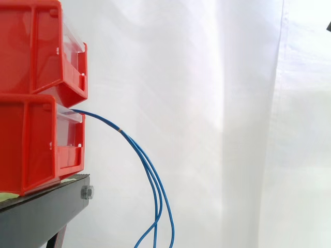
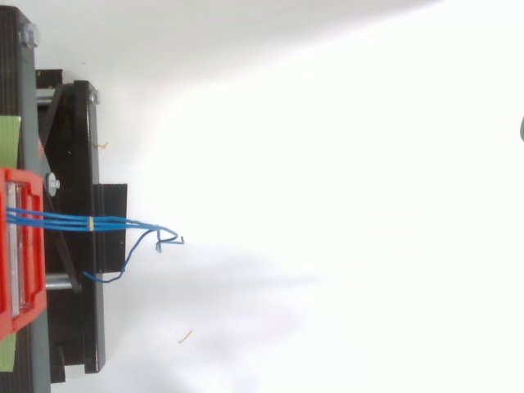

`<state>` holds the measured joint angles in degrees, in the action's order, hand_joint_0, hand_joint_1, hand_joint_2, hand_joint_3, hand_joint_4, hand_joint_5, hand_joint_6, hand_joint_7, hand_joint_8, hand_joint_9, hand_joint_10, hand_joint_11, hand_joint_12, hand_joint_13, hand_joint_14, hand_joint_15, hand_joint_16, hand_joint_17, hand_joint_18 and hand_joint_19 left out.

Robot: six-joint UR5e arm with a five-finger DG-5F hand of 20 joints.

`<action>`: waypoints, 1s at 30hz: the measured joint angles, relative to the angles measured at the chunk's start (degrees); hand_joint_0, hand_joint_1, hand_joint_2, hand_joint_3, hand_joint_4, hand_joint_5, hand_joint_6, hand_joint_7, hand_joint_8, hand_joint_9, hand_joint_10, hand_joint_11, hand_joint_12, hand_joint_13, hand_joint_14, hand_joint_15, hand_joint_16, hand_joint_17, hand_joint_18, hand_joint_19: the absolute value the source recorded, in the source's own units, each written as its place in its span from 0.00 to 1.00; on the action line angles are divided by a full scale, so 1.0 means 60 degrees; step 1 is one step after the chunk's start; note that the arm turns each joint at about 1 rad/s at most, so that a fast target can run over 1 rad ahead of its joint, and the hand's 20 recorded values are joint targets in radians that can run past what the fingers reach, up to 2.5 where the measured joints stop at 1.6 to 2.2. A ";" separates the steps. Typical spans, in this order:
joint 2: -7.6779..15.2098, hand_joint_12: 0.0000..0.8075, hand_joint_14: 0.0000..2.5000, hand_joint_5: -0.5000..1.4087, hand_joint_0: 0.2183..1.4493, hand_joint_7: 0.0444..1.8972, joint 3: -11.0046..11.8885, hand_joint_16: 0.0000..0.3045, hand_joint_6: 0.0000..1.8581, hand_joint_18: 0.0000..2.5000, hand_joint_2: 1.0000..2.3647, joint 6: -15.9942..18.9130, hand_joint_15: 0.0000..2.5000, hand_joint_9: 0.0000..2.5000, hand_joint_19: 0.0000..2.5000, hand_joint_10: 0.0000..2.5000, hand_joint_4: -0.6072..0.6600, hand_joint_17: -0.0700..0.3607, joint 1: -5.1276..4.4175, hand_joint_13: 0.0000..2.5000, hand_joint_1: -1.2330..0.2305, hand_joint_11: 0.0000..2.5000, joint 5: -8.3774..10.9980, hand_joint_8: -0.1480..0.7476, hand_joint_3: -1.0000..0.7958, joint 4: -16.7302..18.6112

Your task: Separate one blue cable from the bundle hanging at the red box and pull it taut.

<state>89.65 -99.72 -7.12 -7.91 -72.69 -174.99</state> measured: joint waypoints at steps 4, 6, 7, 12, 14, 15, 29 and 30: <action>0.0001 0.45 0.00 0.14 0.21 0.36 0.0002 0.16 0.27 0.16 0.00 0.0000 0.09 0.19 0.10 0.00 0.58 0.42 0.0000 0.21 0.39 0.06 0.0000 0.45 0.28 0.0000; 0.0000 0.45 0.00 0.14 0.21 0.36 0.0000 0.16 0.27 0.16 0.00 0.0000 0.08 0.19 0.10 0.00 0.58 0.42 0.0000 0.21 0.39 0.07 0.0000 0.45 0.28 0.0000; 0.0000 0.45 0.00 0.14 0.21 0.36 0.0001 0.17 0.27 0.17 0.00 0.0000 0.08 0.19 0.10 0.00 0.58 0.43 0.0000 0.21 0.39 0.07 0.0000 0.45 0.28 0.0000; 0.0000 0.46 0.00 0.14 0.20 0.36 0.0003 0.17 0.27 0.18 0.00 0.0000 0.09 0.21 0.11 0.00 0.59 0.43 -0.0007 0.22 0.42 0.07 0.0000 0.47 0.28 0.0000; 0.0000 0.46 0.00 0.14 0.20 0.35 0.0003 0.17 0.27 0.18 0.00 0.0000 0.09 0.21 0.11 0.00 0.59 0.43 -0.0008 0.22 0.42 0.07 0.0000 0.47 0.28 0.0000; 0.0000 0.46 0.00 0.14 0.20 0.35 0.0004 0.17 0.27 0.18 0.00 0.0000 0.09 0.21 0.11 0.00 0.59 0.43 -0.0007 0.22 0.43 0.07 0.0000 0.47 0.28 0.0000; -0.0004 0.46 0.00 0.14 0.20 0.36 0.0007 0.17 0.27 0.19 0.00 0.0019 0.09 0.22 0.12 0.00 0.61 0.43 -0.0100 0.23 0.44 0.08 -0.0088 0.48 0.28 0.0184; -0.0003 0.47 0.00 0.14 0.20 0.36 0.0006 0.17 0.27 0.19 0.00 0.0018 0.09 0.22 0.12 0.00 0.61 0.43 -0.0110 0.23 0.44 0.08 -0.0109 0.48 0.28 0.0221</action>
<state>89.63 -99.68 -7.01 -8.57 -73.34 -173.66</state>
